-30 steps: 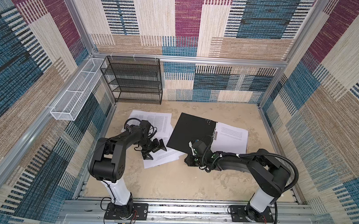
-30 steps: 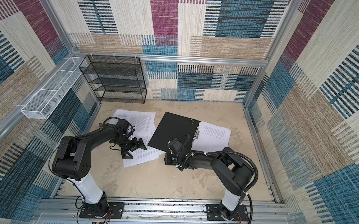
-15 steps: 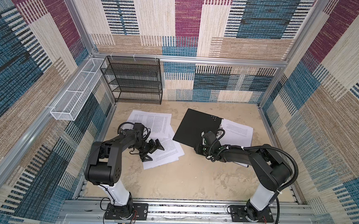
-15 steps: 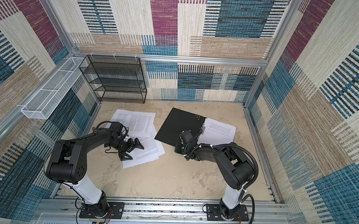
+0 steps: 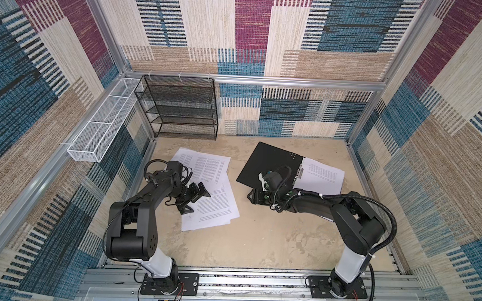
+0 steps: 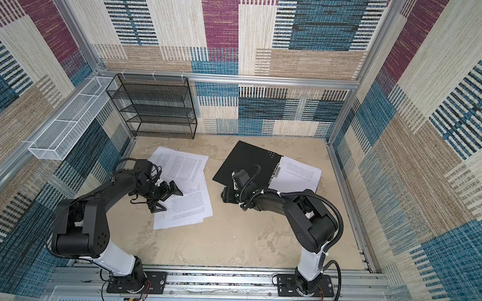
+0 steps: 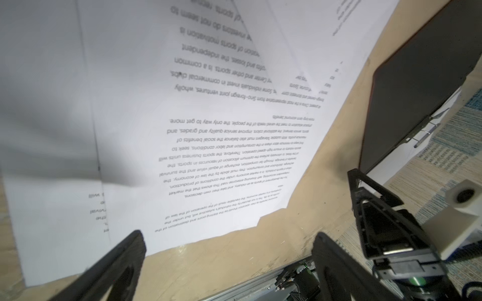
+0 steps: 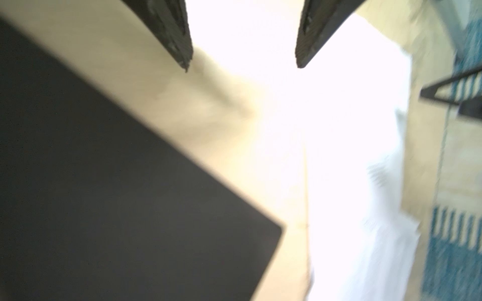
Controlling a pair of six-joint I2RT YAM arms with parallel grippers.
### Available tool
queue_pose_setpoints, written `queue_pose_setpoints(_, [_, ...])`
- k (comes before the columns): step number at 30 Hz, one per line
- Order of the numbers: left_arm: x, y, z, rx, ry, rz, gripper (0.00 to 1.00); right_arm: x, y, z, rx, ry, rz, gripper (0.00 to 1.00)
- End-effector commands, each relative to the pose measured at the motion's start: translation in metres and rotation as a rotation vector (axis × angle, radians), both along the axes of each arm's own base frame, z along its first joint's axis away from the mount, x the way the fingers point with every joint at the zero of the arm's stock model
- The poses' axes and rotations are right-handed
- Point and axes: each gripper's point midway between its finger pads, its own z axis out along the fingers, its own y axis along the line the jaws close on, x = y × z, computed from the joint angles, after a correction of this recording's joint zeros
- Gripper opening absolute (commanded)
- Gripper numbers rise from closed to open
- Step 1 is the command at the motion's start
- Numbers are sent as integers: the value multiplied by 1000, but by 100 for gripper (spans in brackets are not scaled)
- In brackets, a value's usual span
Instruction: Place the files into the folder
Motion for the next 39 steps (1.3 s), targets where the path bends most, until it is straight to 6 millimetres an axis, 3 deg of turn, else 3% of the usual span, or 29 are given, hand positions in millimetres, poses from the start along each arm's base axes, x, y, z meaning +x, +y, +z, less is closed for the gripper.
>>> queue_pose_setpoints(1, [9,-10,1,-22,-15,-17,100,-16,29,6,98,32,119,67])
queue_pose_setpoints(6, [30,-19,-10,-33,-14,-37,100,-26,60,-3,117,69,202,73])
queue_pose_setpoints(9, [35,-20,-21,-32,6,-34,100,-27,65,-11,134,97,200,77])
queue_pose_setpoints(15, [22,-12,-46,20,80,-19,100,-28,69,-32,79,154,166,78])
queue_pose_setpoints(19, [9,-5,-61,56,131,7,100,-35,86,-34,152,221,210,78])
queue_pose_setpoints(29, [-1,-5,-77,51,174,60,100,-46,114,2,366,299,272,80])
queue_pose_setpoints(35, [0,-3,-78,49,178,72,100,-69,107,8,497,382,259,83])
queue_pose_setpoints(39, [-1,-2,-80,45,181,75,100,-63,112,9,505,363,268,84])
